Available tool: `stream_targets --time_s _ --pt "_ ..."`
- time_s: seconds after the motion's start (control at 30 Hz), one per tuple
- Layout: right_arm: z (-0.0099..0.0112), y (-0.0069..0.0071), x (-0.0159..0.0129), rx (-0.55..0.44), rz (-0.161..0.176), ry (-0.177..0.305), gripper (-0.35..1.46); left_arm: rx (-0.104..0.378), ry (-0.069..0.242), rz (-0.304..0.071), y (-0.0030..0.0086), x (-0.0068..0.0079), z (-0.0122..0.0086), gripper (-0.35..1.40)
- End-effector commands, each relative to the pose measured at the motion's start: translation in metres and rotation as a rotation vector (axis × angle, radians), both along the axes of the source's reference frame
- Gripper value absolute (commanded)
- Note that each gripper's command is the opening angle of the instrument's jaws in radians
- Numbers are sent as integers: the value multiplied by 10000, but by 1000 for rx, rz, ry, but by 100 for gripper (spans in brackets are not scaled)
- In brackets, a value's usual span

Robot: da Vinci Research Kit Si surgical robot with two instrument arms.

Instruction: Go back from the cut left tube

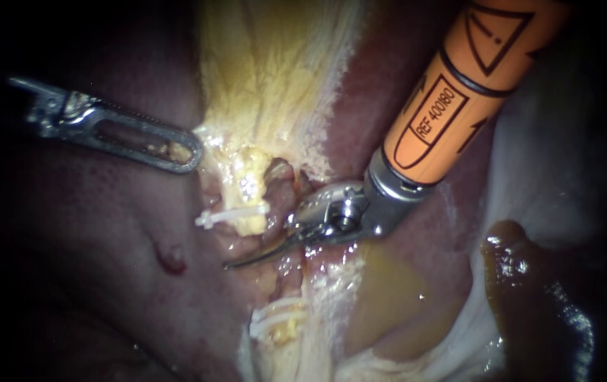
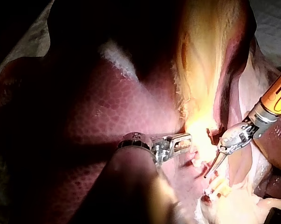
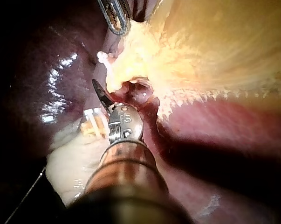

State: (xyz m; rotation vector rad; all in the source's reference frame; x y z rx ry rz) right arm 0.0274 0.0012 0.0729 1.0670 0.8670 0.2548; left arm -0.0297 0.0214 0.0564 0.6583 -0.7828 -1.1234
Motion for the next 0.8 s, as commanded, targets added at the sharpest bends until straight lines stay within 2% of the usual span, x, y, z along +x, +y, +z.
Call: stream_targets --time_s 0.03,0.23,0.27,0.3,0.37,0.4,0.43,0.47,0.73,0.8 --pt "0 0 0 4 -2 -2 -35 0 0 0 0 0 0 -35" --pt "1 -5 0 4 -14 8 -35 0 0 0 0 1 0 -35" --pt "2 -7 0 10 -11 9 -28 0 0 0 0 1 0 -35" --pt "3 -9 1 9 -8 22 7 0 0 1 0 1 0 -35" --pt "5 -14 2 4 8 39 66 0 0 1 0 1 0 -35" --pt "6 -17 3 -6 34 39 99 0 0 1 0 1 0 -35" --pt "7 -19 4 -16 53 35 116 0 0 1 0 1 0 -35" --pt "7 -20 5 -28 65 34 123 0 0 1 0 1 0 -35" --pt "-2 -20 3 -42 72 73 131 0 0 1 0 2 0 -35" --pt "-4 -21 -2 -86 96 85 133 0 0 1 0 2 0 -35"
